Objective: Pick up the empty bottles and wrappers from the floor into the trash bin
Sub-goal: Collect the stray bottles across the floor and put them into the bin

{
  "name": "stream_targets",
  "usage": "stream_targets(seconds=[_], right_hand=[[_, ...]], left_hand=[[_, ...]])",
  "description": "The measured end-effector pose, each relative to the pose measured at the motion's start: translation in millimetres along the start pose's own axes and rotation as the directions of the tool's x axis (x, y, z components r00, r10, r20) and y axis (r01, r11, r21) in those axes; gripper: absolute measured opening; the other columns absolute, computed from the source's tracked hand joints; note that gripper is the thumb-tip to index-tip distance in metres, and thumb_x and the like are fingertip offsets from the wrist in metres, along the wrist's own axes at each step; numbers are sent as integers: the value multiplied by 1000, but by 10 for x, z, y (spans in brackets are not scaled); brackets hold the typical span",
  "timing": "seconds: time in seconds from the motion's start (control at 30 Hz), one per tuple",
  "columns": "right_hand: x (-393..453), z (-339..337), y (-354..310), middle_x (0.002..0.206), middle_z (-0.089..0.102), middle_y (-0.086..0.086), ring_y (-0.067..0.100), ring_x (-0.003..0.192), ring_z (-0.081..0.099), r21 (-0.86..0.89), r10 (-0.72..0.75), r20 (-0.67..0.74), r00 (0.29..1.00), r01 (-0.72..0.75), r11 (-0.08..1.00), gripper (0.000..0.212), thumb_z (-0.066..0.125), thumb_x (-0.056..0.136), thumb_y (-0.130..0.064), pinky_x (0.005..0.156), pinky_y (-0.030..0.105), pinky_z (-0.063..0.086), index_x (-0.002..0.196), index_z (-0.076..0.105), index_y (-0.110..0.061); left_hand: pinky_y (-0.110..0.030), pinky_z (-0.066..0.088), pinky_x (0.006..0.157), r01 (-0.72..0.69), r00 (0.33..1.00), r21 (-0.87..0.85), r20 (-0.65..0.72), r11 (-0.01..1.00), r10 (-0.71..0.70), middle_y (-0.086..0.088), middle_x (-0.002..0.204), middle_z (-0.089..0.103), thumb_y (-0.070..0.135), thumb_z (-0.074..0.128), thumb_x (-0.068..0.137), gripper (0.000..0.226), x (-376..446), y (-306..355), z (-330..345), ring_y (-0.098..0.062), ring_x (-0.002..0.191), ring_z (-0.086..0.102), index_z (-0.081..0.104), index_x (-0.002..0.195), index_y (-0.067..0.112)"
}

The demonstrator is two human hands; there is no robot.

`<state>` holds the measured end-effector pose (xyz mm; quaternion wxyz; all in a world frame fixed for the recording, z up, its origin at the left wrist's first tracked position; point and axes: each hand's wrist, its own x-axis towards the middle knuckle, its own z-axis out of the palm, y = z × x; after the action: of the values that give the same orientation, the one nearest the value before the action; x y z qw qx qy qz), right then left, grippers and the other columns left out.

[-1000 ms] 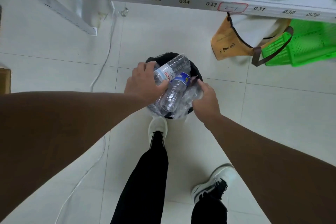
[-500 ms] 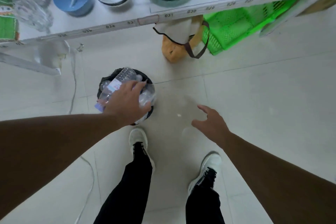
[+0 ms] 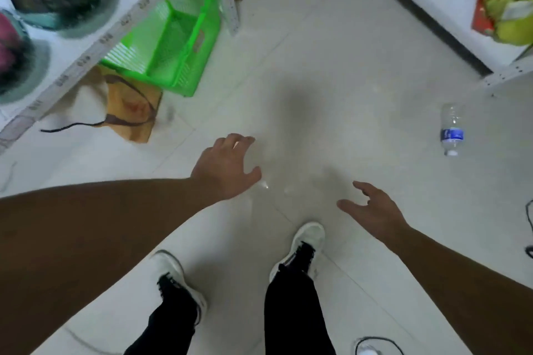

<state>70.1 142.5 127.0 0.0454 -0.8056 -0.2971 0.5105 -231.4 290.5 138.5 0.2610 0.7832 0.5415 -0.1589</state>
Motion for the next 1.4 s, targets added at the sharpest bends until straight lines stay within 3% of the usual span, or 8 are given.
stream_targets(seconds=[0.17,0.33,0.57,0.8,1.1,1.4], right_hand=[[-14,-870,939,157,50,8,26,142,50,151,75,-94,993,-60,987,81,82,86,-52,113,38,41,157,49,-27],[-178,-1522,1699,157,49,9,27,142,50,267,167,-149,975,-123,956,82,81,86,-52,117,43,41,157,48,-27],[-320,-1955,2351,156,50,6,26,141,51,384,293,-194,936,-202,901,82,82,83,-56,117,46,42,155,49,-31],[-159,-2099,2421,156,50,7,25,142,50,478,368,-186,911,-244,844,83,82,84,-54,116,42,41,156,49,-30],[451,-2607,1911,156,47,3,23,143,48,578,408,-191,893,-234,781,81,81,85,-52,119,44,40,156,47,-33],[1323,-3067,1654,154,48,6,23,133,55,513,373,-155,915,-248,822,81,80,86,-51,108,37,43,156,46,-31]], left_hand=[[-47,45,111,-176,983,84,74,981,170,-2,162,43,65,57,95,77,509,1419,70,-31,144,45,39,162,31],[-47,45,112,-312,946,149,139,938,292,-2,163,43,66,57,95,78,799,2685,168,-30,145,45,38,163,32],[-50,45,113,-446,888,183,213,876,407,-2,163,43,67,56,94,78,1164,3846,316,-29,145,44,38,162,32],[-49,44,114,-538,827,233,329,810,455,-2,164,42,70,54,92,82,1687,4267,370,-29,146,44,35,163,33],[-49,43,114,-630,762,295,414,719,498,-1,165,40,72,51,90,85,2628,4542,-103,-29,146,44,33,163,34],[-49,45,111,-551,813,252,376,795,444,-1,162,43,74,49,86,86,3333,4608,-197,-29,143,47,35,161,35]])
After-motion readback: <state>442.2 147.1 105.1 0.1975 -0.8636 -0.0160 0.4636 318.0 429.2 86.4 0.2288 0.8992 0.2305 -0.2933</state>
